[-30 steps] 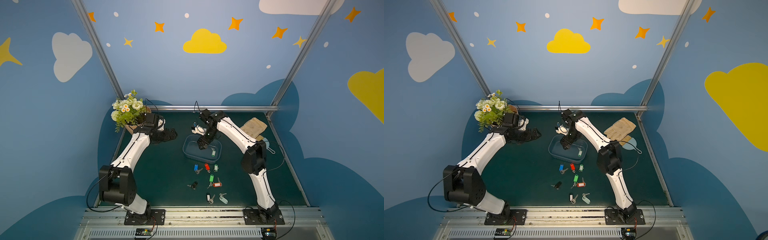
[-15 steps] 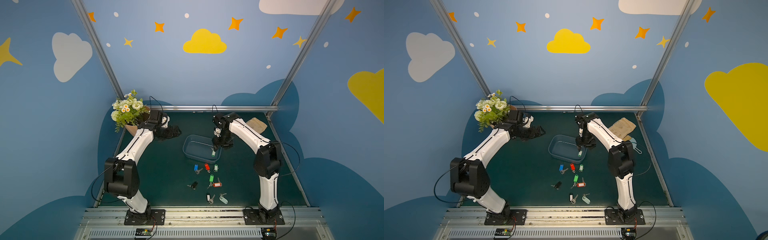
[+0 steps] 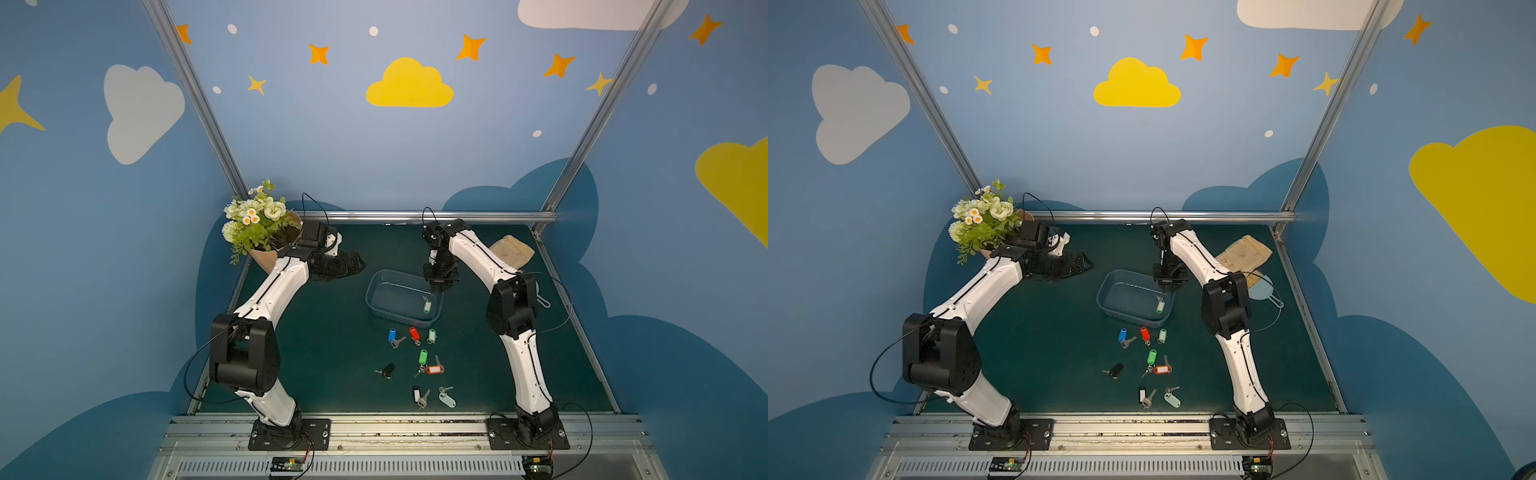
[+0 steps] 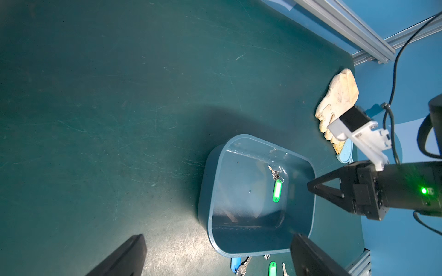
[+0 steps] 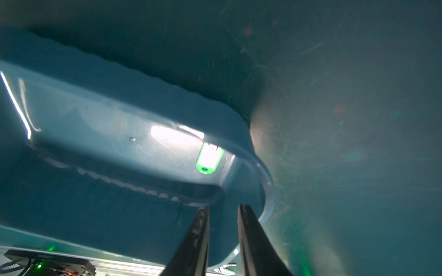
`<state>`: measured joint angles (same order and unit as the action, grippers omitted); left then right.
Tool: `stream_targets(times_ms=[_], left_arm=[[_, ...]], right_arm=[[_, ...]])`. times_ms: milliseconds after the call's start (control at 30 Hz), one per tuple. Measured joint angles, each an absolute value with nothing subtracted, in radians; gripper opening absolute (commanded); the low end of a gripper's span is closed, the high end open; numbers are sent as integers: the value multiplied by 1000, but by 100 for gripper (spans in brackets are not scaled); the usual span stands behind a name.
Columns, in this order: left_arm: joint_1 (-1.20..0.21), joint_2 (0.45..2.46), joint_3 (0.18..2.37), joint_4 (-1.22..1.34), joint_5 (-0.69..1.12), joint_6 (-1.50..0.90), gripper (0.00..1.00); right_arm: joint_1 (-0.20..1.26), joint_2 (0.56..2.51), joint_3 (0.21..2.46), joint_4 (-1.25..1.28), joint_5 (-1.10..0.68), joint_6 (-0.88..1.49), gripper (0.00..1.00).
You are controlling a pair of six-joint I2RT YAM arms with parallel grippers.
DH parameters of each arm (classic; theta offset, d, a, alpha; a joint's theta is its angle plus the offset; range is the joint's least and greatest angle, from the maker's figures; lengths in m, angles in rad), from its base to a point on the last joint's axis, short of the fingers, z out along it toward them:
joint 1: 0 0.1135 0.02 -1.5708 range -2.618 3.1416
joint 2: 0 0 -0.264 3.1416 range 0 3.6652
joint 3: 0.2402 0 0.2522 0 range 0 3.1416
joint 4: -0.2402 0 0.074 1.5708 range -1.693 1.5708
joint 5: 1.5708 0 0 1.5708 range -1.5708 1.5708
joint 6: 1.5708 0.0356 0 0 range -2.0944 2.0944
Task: Take the keys out of the storage box
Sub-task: Adjust the storage box at the center of the board.
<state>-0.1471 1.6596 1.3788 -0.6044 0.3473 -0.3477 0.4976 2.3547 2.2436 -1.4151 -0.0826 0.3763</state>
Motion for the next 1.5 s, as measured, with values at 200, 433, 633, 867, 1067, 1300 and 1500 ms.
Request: stream_targets(times_ms=[200, 433, 633, 867, 1067, 1300, 1500], left_arm=[[-147, 1660, 1379, -604, 343, -347, 100], [-147, 1679, 1385, -604, 342, -348, 100], [-147, 1716, 1401, -603, 343, -348, 100], [-146, 1715, 1401, -603, 340, -347, 100], [-141, 1709, 1398, -604, 337, -347, 100], [-133, 1705, 1398, -604, 337, -347, 100], [-133, 1705, 1398, -604, 337, -345, 100]], right_arm=[[493, 2359, 2288, -1473, -35, 352, 48], [511, 2206, 2084, -1478, -13, 359, 57], [514, 2215, 2056, -1468, -43, 365, 56], [511, 2319, 2148, -1459, -64, 367, 42], [496, 2383, 2212, -1460, -60, 366, 30], [472, 2434, 2329, -1461, -40, 367, 19], [457, 2509, 2458, -1483, -30, 349, 13]])
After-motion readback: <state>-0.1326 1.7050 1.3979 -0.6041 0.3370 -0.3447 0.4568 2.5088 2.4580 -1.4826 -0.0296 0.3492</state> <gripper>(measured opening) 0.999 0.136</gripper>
